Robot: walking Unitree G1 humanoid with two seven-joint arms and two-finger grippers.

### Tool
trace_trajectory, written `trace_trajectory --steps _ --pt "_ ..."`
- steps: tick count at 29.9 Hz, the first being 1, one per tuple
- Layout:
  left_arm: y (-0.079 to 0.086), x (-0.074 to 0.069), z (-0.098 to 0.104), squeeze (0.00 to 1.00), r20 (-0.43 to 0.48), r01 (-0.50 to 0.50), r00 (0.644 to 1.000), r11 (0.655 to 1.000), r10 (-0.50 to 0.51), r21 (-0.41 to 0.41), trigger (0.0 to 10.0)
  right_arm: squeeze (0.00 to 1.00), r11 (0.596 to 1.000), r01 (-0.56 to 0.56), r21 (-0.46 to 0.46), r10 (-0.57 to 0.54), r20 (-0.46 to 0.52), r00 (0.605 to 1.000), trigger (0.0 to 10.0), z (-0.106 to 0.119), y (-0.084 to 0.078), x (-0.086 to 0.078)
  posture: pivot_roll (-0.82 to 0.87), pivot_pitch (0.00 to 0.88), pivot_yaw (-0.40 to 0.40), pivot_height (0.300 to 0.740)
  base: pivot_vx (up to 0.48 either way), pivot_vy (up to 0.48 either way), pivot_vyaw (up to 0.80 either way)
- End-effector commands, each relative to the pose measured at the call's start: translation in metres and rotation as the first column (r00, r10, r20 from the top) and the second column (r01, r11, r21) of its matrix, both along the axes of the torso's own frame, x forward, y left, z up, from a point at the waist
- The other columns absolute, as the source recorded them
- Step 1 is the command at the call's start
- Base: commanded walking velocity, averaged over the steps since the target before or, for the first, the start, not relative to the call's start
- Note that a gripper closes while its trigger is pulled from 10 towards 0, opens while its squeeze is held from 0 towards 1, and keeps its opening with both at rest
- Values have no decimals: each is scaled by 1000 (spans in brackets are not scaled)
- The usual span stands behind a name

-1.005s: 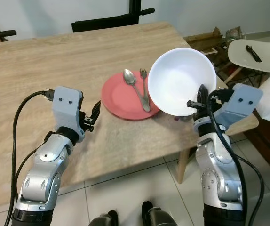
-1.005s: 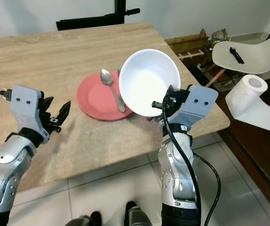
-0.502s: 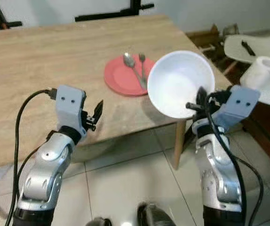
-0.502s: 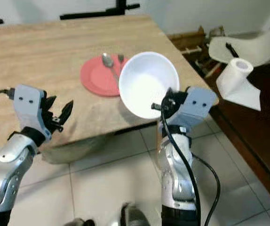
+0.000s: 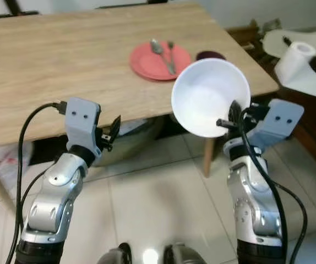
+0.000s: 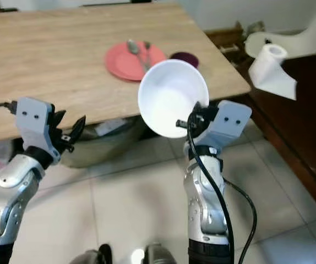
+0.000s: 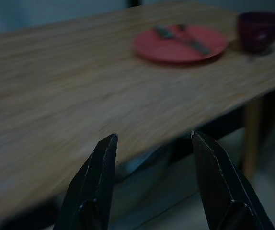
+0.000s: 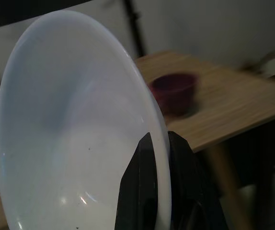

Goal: Setting the table

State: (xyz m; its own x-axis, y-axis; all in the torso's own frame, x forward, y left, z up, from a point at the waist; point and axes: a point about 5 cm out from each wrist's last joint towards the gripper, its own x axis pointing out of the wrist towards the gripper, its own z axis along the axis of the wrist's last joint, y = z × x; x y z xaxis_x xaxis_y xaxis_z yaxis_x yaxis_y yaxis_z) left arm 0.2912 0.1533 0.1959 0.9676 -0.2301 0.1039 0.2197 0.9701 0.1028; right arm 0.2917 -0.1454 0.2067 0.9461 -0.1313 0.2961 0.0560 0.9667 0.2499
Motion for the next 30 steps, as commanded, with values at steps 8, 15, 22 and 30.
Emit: trace_trajectory --steps 8,15,22,30 --pt "2 1 -8 0 -37 -10 999 1000 11 11 10000 0 1000 -5 30 6 -15 1000 10000 -4 1 -1 -96 101 62 740 0 0 -555" --pt "2 1 -8 0 -39 -11 999 1000 11 14 10000 0 1000 -5 25 6 -13 1000 10000 -3 0 -1 -99 100 63 740 0 0 -800" --pt "2 1 -9 0 -41 -14 999 1000 14 17 10000 0 1000 -7 25 7 -13 1000 10000 -3 0 -1 -99 101 63 740 0 0 -800" --pt "2 2 -9 0 -43 -12 999 1000 13 20 10000 0 1000 -7 28 7 -16 1000 10000 -4 1 -1 -99 102 63 740 0 0 -800"
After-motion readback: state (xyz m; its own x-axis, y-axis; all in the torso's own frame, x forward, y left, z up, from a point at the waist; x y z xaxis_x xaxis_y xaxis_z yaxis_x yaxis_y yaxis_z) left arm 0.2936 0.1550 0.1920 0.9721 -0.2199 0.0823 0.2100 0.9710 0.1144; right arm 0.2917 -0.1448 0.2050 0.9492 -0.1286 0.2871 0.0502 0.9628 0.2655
